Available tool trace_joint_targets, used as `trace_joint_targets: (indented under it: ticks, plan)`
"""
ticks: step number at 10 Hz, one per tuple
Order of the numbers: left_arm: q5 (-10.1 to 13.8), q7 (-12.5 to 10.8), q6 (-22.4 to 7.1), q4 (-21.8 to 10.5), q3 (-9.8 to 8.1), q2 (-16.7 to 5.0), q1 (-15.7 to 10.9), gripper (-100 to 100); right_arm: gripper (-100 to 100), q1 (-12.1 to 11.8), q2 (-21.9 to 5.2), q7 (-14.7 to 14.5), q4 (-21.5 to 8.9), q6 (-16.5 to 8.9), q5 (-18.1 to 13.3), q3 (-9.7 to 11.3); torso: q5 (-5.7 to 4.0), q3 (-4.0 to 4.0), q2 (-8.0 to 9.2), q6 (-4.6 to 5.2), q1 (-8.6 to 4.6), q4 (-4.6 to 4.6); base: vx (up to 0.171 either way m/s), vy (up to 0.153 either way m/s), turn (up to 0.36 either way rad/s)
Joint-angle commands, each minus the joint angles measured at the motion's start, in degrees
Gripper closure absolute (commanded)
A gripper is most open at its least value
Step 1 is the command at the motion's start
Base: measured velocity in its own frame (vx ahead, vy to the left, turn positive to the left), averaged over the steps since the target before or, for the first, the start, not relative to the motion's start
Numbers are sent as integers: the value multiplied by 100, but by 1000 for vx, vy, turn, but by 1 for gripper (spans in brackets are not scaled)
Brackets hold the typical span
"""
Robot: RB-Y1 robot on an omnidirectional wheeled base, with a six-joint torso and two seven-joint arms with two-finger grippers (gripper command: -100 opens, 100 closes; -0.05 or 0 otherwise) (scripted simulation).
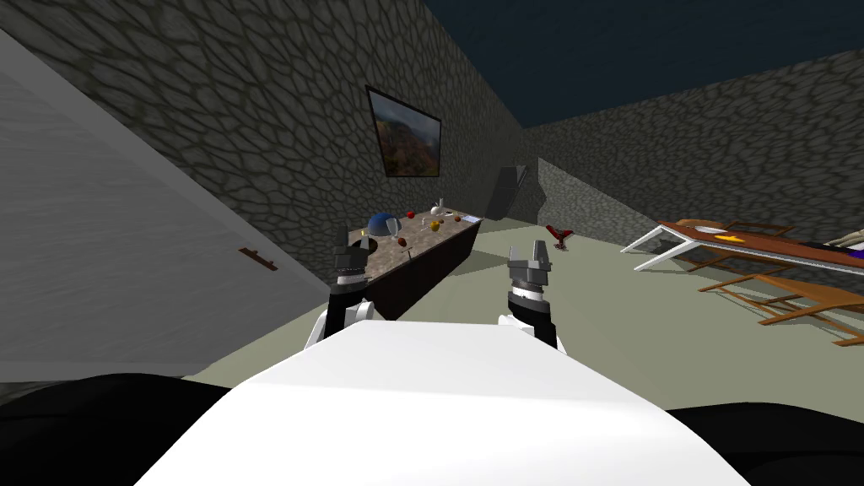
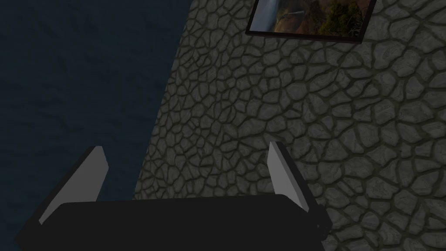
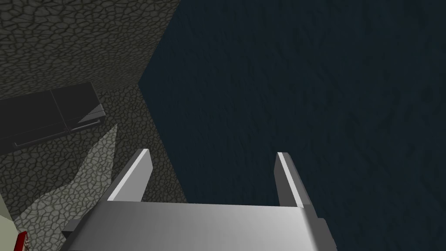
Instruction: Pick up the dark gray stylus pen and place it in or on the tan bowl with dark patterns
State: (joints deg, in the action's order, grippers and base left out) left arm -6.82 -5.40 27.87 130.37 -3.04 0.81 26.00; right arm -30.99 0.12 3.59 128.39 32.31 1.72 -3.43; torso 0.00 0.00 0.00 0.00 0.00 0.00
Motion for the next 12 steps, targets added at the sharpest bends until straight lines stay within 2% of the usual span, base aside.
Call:
trace_joint_targets:
  ticks: [1, 4, 6, 10, 11, 12]
  plan:
    - [35, -6, -20, -85, -54, -201, 2, -100, 0, 0, 0, 0, 0, 0, 0, 0, 0, 0, 0, 0, 0, 0, 24, -25, 10]
    - [163, -28, -97, -408, -254, -589, 9, -100, 0, -1, 1, 0, 0, 0, 0, 1, -6, -15, -26, 0, -29, -6, 76, -83, 30]
    - [284, -52, -171, -716, -445, -764, 14, -100, 0, -1, 1, 0, 0, 0, 0, 1, -8, -23, -39, 0, -37, -9, 102, -117, 34]
    - [571, -116, -350, -1388, -903, -945, 16, -100, 0, -2, 1, 0, 0, 0, 0, 1, -12, -31, -54, 0, -53, -12, 134, -146, 51]
    - [571, -116, -350, -1424, -903, -945, 16, -100, 0, -2, 1, 0, 1, 1, 0, 1, -12, -36, -62, -1, -54, -14, 100, -99, 24]
    - [645, -134, -396, -1605, -1024, -972, 15, -100, 0, -1, 1, 0, 1, 1, 0, 1, -10, -28, -46, 0, -38, -11, 66, -75, 31]
